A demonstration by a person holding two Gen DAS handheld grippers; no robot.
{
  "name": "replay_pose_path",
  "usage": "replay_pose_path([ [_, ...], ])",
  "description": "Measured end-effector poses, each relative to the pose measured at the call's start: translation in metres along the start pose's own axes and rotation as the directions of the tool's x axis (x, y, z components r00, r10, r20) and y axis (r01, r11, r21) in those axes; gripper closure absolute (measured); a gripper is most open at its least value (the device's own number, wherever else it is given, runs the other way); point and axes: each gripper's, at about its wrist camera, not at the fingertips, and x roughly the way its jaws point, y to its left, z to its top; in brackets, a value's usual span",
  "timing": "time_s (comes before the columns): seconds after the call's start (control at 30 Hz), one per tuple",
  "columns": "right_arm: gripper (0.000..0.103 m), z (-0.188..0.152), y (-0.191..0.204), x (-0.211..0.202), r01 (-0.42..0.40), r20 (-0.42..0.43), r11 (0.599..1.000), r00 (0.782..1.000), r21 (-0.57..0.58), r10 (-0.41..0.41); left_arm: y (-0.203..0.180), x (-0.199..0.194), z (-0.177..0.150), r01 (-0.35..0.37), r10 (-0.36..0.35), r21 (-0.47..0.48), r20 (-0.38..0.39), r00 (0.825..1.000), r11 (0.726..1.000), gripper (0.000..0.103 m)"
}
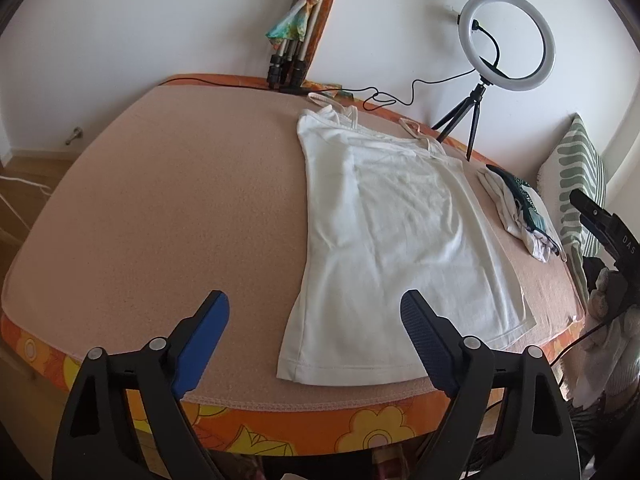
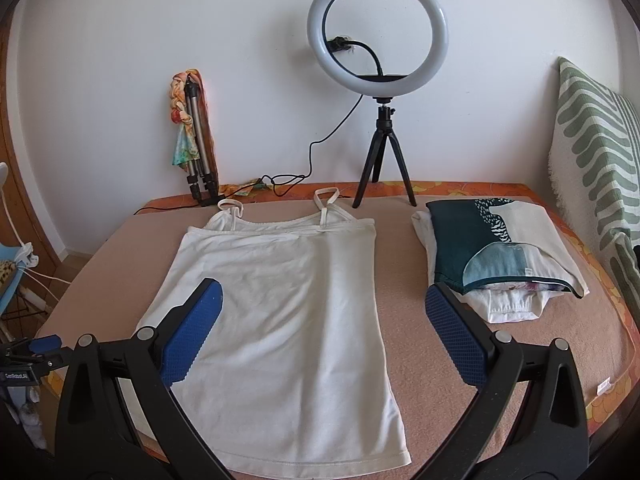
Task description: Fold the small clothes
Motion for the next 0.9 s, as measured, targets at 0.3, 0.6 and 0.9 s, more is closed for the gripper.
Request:
replay_pose_path([
  [0.3,0.012,0.019,0.048,0.047,-0.163,-0.162,0.986,0.974,-0.029,0.157,0.010,0.014,-0.017,-0.005,0.010,0.062,-0.069,0.998,0.998,0.039],
  [0.6,0.034,0.056,0.124,0.115,-0.334,-0.331,0.942,0.892,-0.028,0.306,0.017,0.030,-0.023,0.081,-0.082,-0.012,-0.131,0.988,0.997,0.058],
  [0.9,0.045,0.081,0.202,0.194,-0.389,-0.465,0.920,0.824,-0.049,0.324,0.030,0.044,-0.019,0.092,-0.106,-0.093,-0.158,0.982,0.991,0.067],
])
